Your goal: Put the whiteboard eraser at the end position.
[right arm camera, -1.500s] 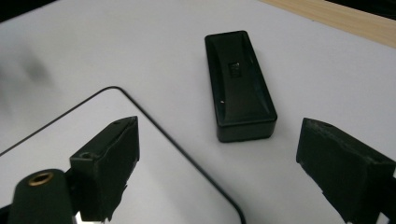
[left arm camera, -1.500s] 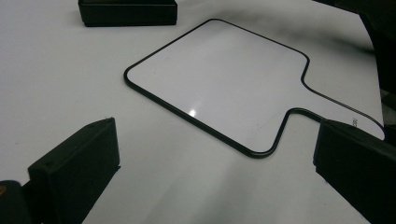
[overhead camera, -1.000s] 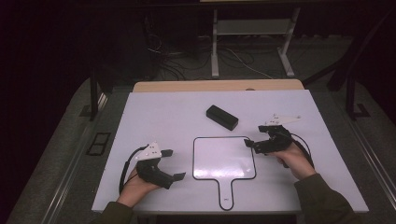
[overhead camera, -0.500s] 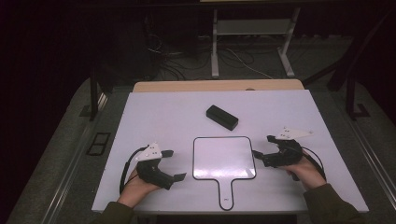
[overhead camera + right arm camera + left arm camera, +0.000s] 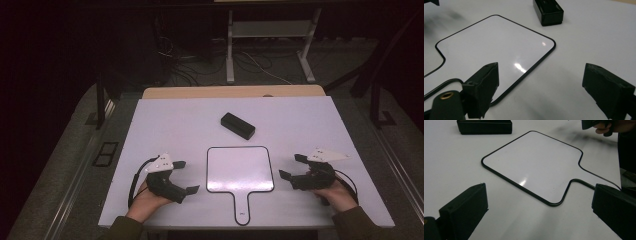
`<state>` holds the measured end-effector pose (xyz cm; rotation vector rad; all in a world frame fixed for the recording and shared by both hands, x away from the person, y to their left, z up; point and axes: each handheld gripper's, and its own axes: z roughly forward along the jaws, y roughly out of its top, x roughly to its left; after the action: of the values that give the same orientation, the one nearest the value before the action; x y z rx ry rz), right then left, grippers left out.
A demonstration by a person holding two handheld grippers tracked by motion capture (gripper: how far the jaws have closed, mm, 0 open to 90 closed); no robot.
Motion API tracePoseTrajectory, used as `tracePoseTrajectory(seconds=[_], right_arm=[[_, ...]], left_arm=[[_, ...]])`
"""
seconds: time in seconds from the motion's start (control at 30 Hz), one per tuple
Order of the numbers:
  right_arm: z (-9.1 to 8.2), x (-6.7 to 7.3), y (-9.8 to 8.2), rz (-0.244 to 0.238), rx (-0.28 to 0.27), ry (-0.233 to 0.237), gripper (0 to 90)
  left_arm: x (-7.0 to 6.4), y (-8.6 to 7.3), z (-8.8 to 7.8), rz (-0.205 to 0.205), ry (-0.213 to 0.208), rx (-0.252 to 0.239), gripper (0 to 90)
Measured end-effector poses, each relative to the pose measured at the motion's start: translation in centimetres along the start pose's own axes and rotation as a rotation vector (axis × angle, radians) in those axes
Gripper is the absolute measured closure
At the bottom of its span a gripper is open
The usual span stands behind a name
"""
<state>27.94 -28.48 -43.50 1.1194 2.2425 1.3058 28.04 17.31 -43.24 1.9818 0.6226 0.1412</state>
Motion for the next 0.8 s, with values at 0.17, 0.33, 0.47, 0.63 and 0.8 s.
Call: tracePoseTrajectory(seconds=[0.17, 0.33, 0.47, 0.63, 0.8], right_arm=[[-0.6, 0.2, -1.0, 0.005, 0.003, 0.015, 12.6], [-1.3, 0.4, -1.9, 0.002, 0.011, 0.005, 12.6], [-1.6, 0.4, -2.4, -0.001, 0.017, -0.014, 12.6], [-1.8, 0.5, -2.8, -0.016, 0.032, -0.021, 12.6], [-1.4, 0.6, -2.7, -0.03, 0.043, -0.023, 12.6]], left_arm=[[0.0, 0.0, 0.0, -0.002, 0.0, -0.001, 0.0], [0.0, -0.1, 0.0, -0.009, 0.0, 0.001, 0.0], [0.1, -0.2, -0.1, -0.013, -0.001, -0.001, 0.0], [0.1, -0.2, 0.1, -0.016, -0.002, -0.003, 0.0], [0.1, -0.2, 0.2, -0.016, 0.002, 0.003, 0.0]])
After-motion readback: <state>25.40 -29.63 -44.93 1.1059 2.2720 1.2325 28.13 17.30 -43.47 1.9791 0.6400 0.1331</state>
